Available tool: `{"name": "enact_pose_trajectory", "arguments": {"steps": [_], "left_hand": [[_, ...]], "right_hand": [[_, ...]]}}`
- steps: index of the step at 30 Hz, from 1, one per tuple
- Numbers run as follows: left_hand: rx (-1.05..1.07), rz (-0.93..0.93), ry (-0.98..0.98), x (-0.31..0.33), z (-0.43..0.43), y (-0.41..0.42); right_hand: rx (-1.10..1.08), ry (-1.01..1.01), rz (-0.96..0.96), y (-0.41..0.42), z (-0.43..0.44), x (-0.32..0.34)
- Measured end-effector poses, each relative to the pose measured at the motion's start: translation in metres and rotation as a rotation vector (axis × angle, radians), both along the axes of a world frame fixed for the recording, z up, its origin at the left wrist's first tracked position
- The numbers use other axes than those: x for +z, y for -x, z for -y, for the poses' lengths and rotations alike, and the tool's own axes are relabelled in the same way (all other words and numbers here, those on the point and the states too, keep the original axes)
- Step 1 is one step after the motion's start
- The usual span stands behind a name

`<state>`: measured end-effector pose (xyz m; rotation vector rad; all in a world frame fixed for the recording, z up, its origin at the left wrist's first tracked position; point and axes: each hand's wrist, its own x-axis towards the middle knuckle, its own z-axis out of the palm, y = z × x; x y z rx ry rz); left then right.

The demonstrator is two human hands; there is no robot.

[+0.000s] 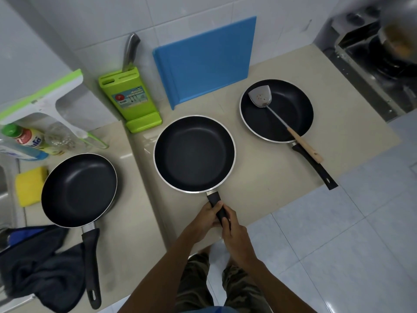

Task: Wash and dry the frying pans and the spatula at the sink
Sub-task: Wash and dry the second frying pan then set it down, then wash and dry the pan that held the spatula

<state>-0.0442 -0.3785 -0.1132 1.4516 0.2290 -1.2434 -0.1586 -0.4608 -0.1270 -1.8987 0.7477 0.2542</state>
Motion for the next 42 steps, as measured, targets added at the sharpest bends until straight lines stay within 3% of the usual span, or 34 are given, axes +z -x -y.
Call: {"name": "enact_pose_trajectory", "arguments": {"steps": [7,11,14,19,24,34,36,39,42], "left_hand": [[-0.107,0.122,-0.171,0.005,0.001,-0.001],[-0.287,0.372,-0.571,0.012,-0.003,0.001],[-0.498,0.657,-0.83,0.029,-0.006,0.002],[-0.706,1.247,-0.905,0.067,0.028,-0.017],[-0.714,1.474,-0.757,0.079,0.106,-0.031],[-0.839,1.473,-0.667,0.061,0.268,-0.033],[-0.821,1.389,-0.681,0.055,0.293,-0.03],[-0.746,1.121,-0.694,0.046,0.324,-0.022],[-0.463,0.637,-0.6,0.029,0.349,-0.014]], "right_hand": [[0.024,-0.007,-0.008,0.0,0.002,-0.002],[0.113,0.106,-0.044,0.002,0.014,0.003],[0.19,0.34,-0.012,0.002,0.038,0.012],[0.229,0.768,0.148,-0.018,0.109,0.035],[0.254,1.098,0.109,-0.038,0.196,0.072],[0.212,1.111,-0.013,-0.034,0.351,0.077],[0.175,0.947,-0.028,-0.034,0.371,0.067],[-0.017,0.49,-0.085,-0.037,0.383,0.053],[-0.071,0.106,-0.14,-0.037,0.378,0.043]]}}
